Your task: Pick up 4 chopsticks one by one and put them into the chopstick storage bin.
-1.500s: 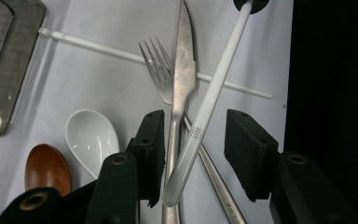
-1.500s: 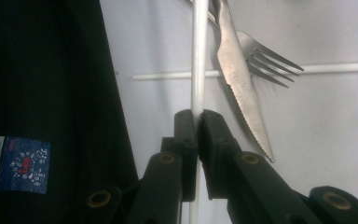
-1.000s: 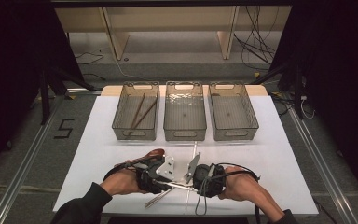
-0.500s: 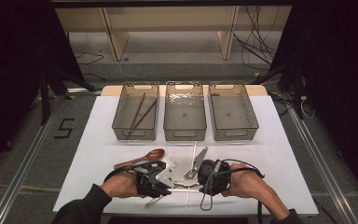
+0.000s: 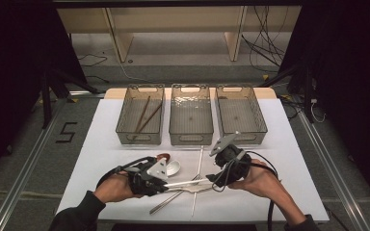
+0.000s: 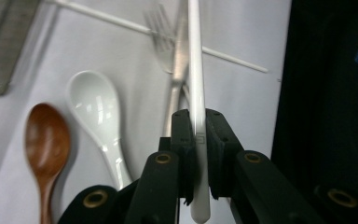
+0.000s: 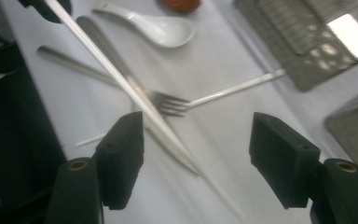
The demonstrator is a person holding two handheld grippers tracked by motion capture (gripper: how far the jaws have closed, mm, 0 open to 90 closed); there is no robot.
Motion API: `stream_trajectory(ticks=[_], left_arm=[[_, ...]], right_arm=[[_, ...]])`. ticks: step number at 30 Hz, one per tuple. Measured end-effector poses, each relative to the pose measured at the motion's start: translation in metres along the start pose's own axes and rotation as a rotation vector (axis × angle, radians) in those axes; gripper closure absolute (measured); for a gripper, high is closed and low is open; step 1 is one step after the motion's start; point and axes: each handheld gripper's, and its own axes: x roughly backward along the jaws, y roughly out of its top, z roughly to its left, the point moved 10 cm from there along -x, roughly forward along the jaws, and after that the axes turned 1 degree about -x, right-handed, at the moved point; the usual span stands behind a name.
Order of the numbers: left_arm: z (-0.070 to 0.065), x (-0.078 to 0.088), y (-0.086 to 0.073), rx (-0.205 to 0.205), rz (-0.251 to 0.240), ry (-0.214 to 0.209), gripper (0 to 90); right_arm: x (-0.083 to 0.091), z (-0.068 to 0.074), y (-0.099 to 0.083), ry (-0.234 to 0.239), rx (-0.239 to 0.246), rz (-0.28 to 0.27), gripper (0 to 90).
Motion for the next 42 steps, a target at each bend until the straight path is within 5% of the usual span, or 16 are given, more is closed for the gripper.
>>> stream_trajectory(ticks=[10,15,23,32,42], left_arm=[[0.049,0.033,-0.013,0.203,-0.088,0.154,82.7],[0.073,0.042,-0.024,0.315,-0.125,0.225,82.7],[0.104,0.05,-0.036,0.428,-0.16,0.306,82.7],[0.137,0.052,-0.048,0.564,-0.176,0.362,82.7],[0.168,0.047,-0.05,0.656,-0.185,0.379,82.7]], right_arm=[[0.001,-0.015,-0.003,-0.053,-0.083,-0.05,30.6],[-0.002,-0.024,-0.004,-0.07,-0.164,-0.075,28.3],[-0.013,-0.034,-0.011,-0.074,-0.24,-0.073,25.7],[-0.023,-0.032,-0.017,-0.069,-0.244,-0.044,24.5],[-0.025,-0.032,-0.019,-0.06,-0.255,-0.038,25.0]])
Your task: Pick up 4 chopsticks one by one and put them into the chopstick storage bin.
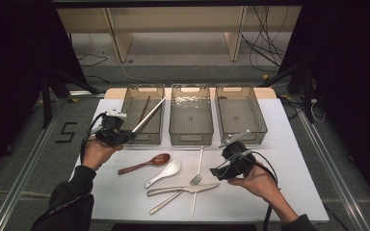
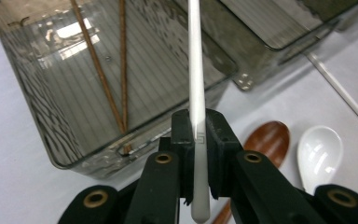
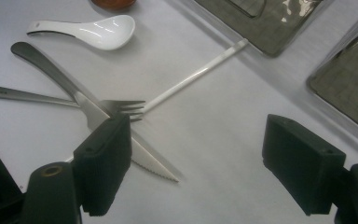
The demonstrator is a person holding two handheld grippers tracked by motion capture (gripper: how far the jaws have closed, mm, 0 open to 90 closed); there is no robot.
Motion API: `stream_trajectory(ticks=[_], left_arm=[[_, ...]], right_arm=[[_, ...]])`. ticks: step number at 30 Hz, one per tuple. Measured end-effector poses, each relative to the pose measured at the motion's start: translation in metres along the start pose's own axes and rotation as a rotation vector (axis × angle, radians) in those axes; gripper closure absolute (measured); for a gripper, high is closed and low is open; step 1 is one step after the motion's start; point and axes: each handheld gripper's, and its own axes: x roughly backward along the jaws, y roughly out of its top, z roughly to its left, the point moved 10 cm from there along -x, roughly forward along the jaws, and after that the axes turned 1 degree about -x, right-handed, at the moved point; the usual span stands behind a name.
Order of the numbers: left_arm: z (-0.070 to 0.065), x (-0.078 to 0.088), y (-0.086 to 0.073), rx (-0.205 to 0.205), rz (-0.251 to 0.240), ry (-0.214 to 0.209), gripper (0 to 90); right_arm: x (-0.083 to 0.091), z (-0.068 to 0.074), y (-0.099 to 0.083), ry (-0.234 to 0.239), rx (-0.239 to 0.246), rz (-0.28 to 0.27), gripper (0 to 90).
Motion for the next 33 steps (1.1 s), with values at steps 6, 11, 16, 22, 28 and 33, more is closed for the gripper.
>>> stream_trajectory(ticks=[6,11,16,22,28,33], left_arm=[[0.015,-0.01,0.008,0.054,0.004,0.02,82.6],[0.028,-0.019,0.014,0.086,0.027,0.053,82.7],[0.039,-0.03,0.018,0.099,0.049,0.074,82.6],[0.046,-0.038,0.021,0.096,0.077,0.099,82.6],[0.054,-0.045,0.02,0.118,0.107,0.102,82.4],[0.058,-0.051,0.02,0.125,0.102,0.126,81.4]], right_arm=[[-0.001,-0.001,0.0,0.002,-0.005,0.002,25.1],[0.0,0.0,0.0,0.007,-0.004,-0.002,25.1],[0.0,0.0,0.0,0.008,-0.005,0.0,25.0],[0.0,0.001,-0.001,0.014,-0.005,0.001,24.9],[-0.001,0.001,-0.001,0.016,-0.002,0.006,24.9],[-0.001,0.002,-0.001,0.019,-0.002,0.008,25.1]])
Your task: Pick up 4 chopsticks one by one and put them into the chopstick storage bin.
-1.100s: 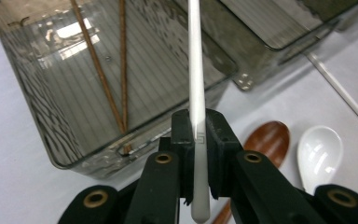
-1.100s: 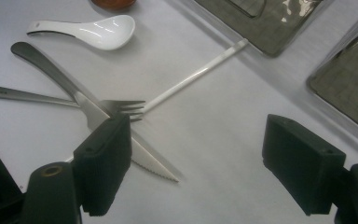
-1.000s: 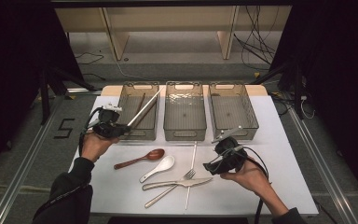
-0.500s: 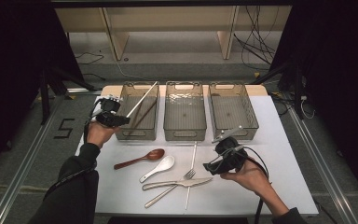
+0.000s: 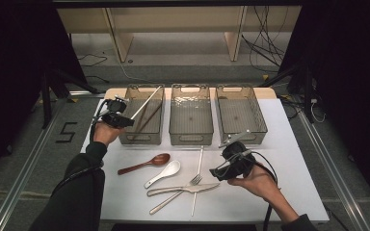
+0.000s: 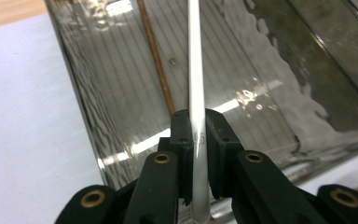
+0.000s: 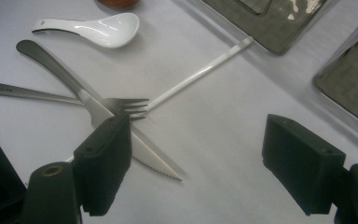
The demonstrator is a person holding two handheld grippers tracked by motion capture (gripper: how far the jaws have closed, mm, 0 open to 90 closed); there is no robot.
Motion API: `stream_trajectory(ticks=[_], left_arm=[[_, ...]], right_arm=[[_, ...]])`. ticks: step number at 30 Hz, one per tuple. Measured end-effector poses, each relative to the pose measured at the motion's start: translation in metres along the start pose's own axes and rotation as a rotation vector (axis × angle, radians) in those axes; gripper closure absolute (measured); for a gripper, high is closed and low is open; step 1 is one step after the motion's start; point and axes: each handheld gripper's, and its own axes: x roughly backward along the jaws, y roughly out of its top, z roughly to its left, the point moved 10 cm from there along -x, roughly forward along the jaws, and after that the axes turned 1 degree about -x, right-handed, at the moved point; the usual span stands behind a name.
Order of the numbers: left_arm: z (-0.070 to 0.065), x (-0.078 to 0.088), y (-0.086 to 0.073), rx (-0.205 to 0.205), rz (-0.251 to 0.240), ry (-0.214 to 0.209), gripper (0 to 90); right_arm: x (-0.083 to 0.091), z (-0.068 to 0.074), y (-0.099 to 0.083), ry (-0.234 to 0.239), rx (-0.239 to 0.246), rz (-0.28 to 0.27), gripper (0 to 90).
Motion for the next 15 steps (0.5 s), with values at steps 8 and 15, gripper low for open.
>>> stream_trajectory(ticks=[8,15], left_arm=[[-0.016,0.016,0.012,0.018,-0.054,-0.061,50.7],[-0.038,0.042,0.003,-0.018,-0.095,-0.115,34.6]], right_arm=[[0.0,-0.001,0.001,-0.002,-0.002,-0.003,25.2],[-0.006,-0.006,0.003,-0.032,-0.022,0.007,25.9]])
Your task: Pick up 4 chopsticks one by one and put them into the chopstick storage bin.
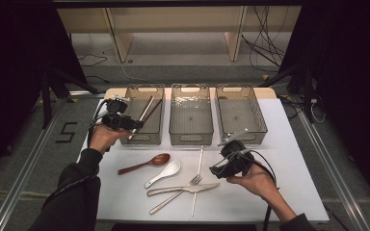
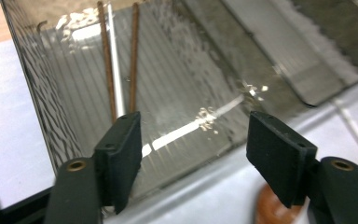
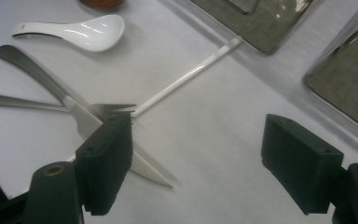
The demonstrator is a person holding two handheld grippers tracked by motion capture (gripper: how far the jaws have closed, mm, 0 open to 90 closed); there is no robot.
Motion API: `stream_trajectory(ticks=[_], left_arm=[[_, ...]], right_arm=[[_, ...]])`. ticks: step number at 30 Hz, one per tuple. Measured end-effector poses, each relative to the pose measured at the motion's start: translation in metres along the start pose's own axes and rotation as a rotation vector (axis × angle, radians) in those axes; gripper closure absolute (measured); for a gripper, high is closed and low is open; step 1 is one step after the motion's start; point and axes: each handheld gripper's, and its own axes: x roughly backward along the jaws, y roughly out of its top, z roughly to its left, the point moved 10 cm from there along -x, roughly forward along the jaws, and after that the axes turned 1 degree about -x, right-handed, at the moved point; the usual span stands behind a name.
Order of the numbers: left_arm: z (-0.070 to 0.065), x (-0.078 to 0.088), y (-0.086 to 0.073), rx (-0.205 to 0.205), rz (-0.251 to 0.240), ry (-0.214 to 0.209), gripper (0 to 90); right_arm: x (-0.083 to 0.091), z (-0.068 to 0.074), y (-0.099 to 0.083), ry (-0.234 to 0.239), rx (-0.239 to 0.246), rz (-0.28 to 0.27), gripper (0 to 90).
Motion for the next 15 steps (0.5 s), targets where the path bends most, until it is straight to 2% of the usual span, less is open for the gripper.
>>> stream_trajectory(ticks=[3,5,11,15], left_arm=[[-0.009,0.015,-0.006,-0.015,-0.026,-0.024,30.5],[-0.016,0.026,-0.01,0.001,-0.074,-0.058,28.4],[-0.039,0.034,-0.038,-0.037,-0.063,-0.086,25.0],[-0.056,0.041,-0.056,-0.089,-0.069,-0.093,22.4]], right_arm=[[-0.007,-0.004,0.002,-0.01,-0.025,0.011,26.0],[-0.013,-0.006,0.004,-0.019,-0.031,0.022,26.0],[-0.025,-0.01,0.012,-0.027,-0.056,0.032,26.1],[-0.035,-0.013,0.016,-0.039,-0.057,0.055,27.1]])
